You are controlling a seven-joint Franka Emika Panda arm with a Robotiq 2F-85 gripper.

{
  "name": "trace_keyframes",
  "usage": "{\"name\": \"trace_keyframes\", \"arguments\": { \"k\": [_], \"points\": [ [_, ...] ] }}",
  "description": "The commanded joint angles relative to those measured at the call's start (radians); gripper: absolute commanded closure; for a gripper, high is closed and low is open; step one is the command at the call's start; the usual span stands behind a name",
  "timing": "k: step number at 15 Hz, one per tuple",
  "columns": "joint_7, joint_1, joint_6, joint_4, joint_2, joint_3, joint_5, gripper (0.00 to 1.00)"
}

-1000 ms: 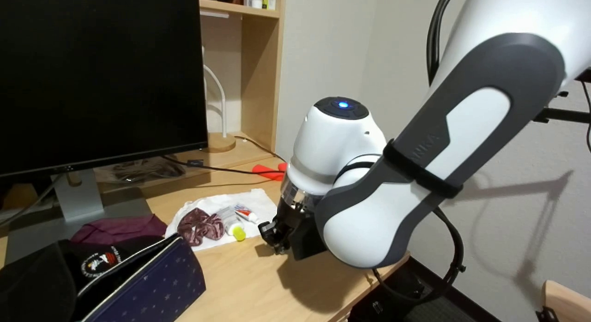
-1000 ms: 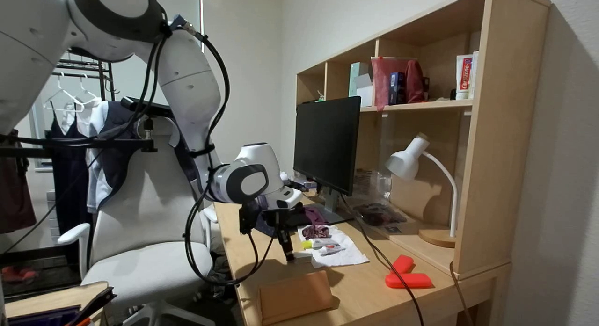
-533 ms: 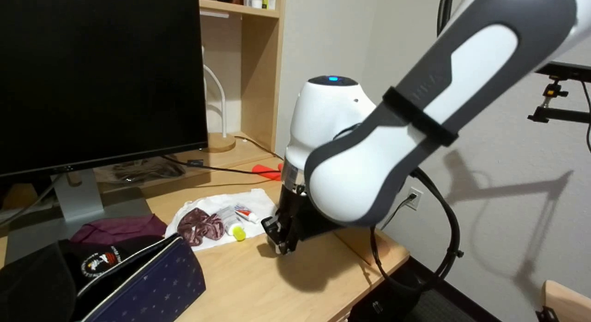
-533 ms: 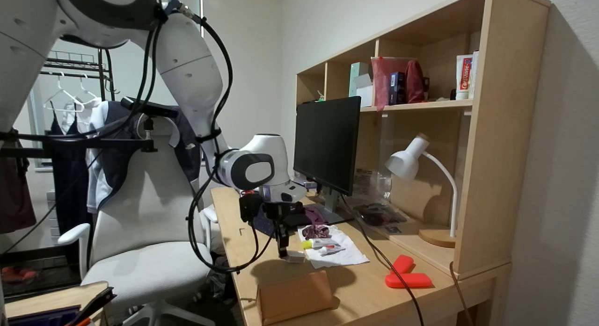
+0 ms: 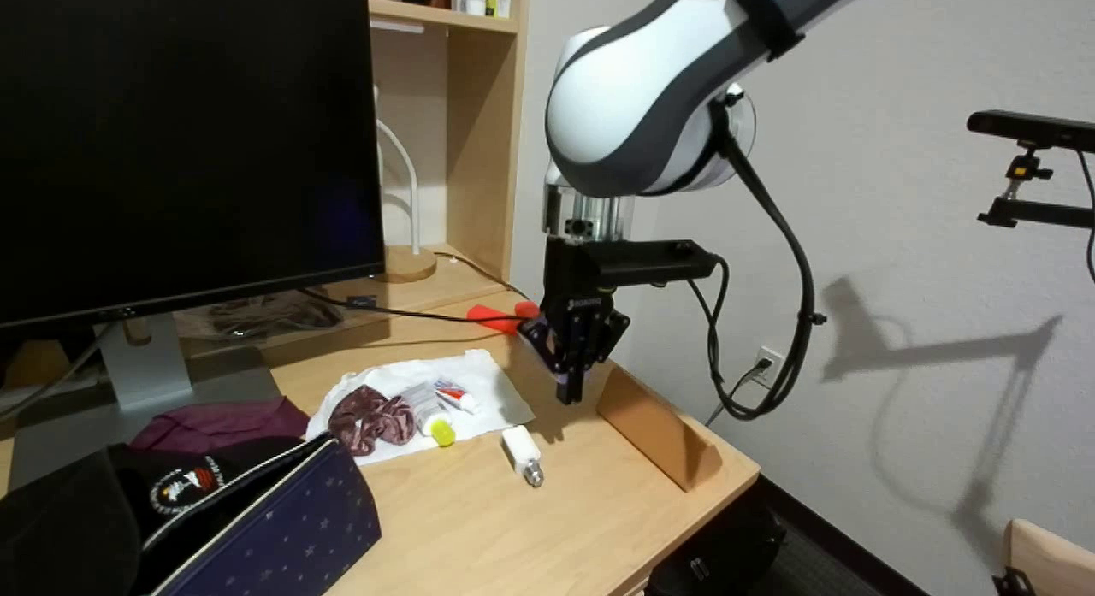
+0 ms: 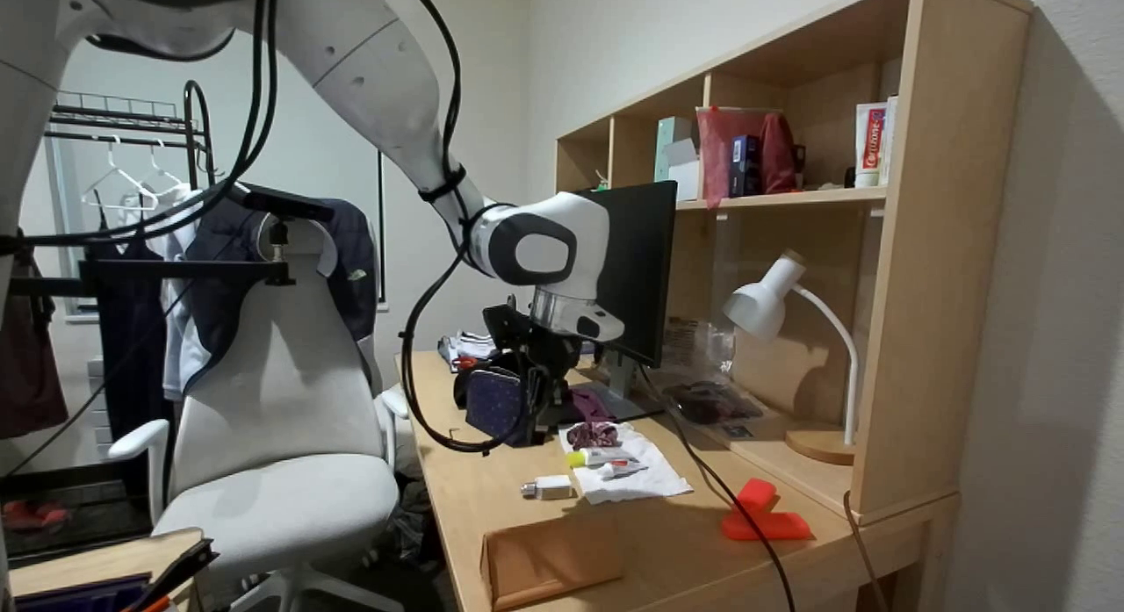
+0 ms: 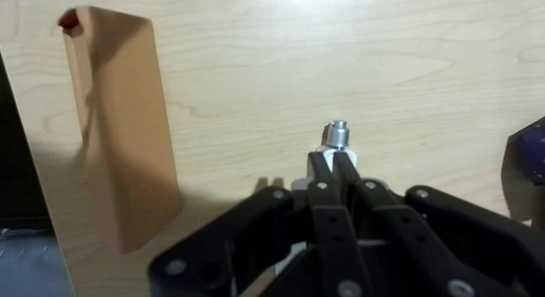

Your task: Put the case on the cloth directly on the table

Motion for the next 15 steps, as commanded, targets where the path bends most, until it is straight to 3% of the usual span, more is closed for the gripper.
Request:
{"name": "trace_keyframes", "arguments": {
  "k": [1,2,5,6,8,13,15],
  "points": [
    [-0.006,-0.015,-0.004,0.011,0.000,0.008,-0.003,0.60],
    [-0.008,-0.018,-0.004,0.015,0.000,0.007,-0.004,0.78],
    [-0.008,-0.017,-0.004,0.014,0.003,0.008,-0.004,0.61],
    [-0.008,-0.017,-0.004,0.014,0.004,0.008,-0.004,0.35],
    [-0.012,-0.007,0.054,0.003,-0.005,0.005,-0.037,0.32],
    [0.017,0.024,0.304,-0.079,-0.010,0.002,-0.114,0.02],
    [0.023,0.036,0.410,-0.122,-0.005,0.006,-0.120,0.00]
  ]
}}
